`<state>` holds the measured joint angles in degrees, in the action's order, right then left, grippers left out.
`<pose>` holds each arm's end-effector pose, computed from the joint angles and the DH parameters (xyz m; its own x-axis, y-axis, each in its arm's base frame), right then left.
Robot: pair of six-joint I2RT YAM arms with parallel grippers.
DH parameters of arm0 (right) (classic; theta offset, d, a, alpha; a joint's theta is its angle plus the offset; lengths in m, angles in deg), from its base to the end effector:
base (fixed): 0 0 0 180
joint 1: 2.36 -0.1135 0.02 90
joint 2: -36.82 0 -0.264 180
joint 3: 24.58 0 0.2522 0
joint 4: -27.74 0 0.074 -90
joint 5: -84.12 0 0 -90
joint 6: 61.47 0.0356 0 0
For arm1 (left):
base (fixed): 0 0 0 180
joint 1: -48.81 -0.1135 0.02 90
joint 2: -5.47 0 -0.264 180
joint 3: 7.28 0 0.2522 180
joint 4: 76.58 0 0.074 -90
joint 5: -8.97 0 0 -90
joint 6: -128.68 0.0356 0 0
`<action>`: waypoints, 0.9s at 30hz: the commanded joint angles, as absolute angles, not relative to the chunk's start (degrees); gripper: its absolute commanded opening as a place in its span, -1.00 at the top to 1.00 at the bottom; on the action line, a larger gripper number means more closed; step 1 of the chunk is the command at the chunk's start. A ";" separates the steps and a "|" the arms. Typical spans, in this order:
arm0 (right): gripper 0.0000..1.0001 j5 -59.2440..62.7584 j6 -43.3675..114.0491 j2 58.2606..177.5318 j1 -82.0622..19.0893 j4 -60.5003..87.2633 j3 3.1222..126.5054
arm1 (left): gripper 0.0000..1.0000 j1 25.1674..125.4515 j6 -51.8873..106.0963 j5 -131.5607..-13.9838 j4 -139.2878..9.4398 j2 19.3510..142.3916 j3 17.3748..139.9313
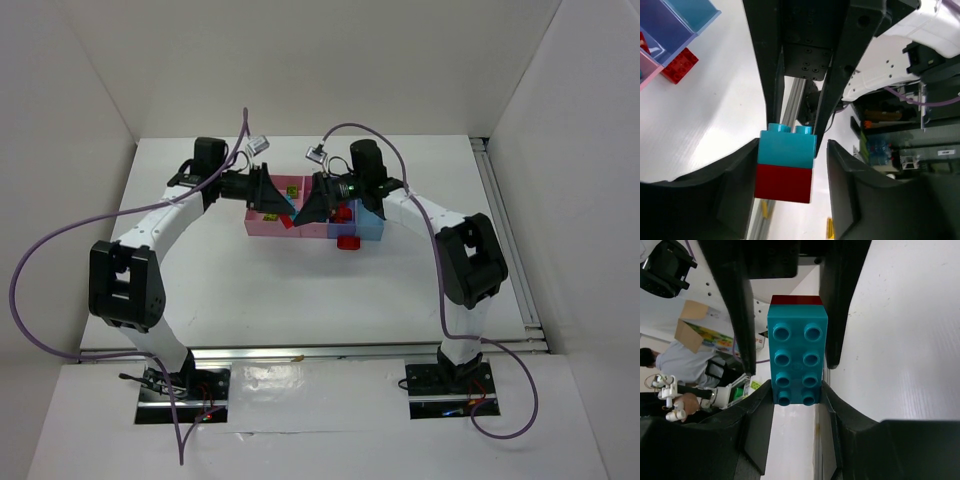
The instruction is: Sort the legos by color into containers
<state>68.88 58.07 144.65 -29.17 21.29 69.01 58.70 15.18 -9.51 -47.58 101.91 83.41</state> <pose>0.3623 0.2216 0.2733 -0.7300 -0.2237 -0.6458 -0.6485 -0.0715 0.7578 0.3593 -0.0969 0.3020 -0.8428 0.0186 -0.5379 0.5300 0.2027 -0.8234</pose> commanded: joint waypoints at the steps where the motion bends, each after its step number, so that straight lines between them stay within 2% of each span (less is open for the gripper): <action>1: 0.79 67.59 58.75 144.14 -29.69 25.13 67.41 | -0.64 59.01 17.77 -9.84 -44.99 100.74 86.46; 2: 0.79 67.59 59.37 144.13 -29.69 26.79 67.40 | -0.93 59.01 18.38 -9.84 -44.98 100.74 86.46; 3: 0.79 67.59 60.07 144.13 -29.69 27.50 67.40 | -1.00 58.40 18.38 -9.84 -44.28 100.74 86.46; 6: 0.79 67.07 61.48 143.60 -29.17 28.82 66.27 | -1.00 56.99 18.38 -9.84 -44.28 100.21 85.94; 8: 0.79 67.07 62.09 143.08 -28.64 29.36 65.74 | -0.81 56.46 18.38 -9.84 -44.28 99.68 85.41; 11: 0.79 67.07 62.10 143.08 -28.03 29.36 65.21 | -0.39 55.75 18.38 -8.70 -44.28 99.68 84.88; 13: 0.79 66.54 62.10 142.55 -27.50 29.36 64.51 | -0.23 55.23 18.38 -8.70 -44.28 99.16 84.18; 21: 0.79 65.49 62.63 142.55 -27.50 30.06 63.97 | -0.20 55.23 18.38 -7.12 -44.28 99.16 83.04; 25: 0.82 64.96 63.15 142.55 -27.50 30.59 63.97 | -0.45 55.23 18.38 -7.12 -44.28 99.16 82.51; 27: 0.82 64.96 63.76 142.55 -27.50 31.73 63.97 | -0.39 55.23 18.38 -7.12 -44.28 99.16 82.51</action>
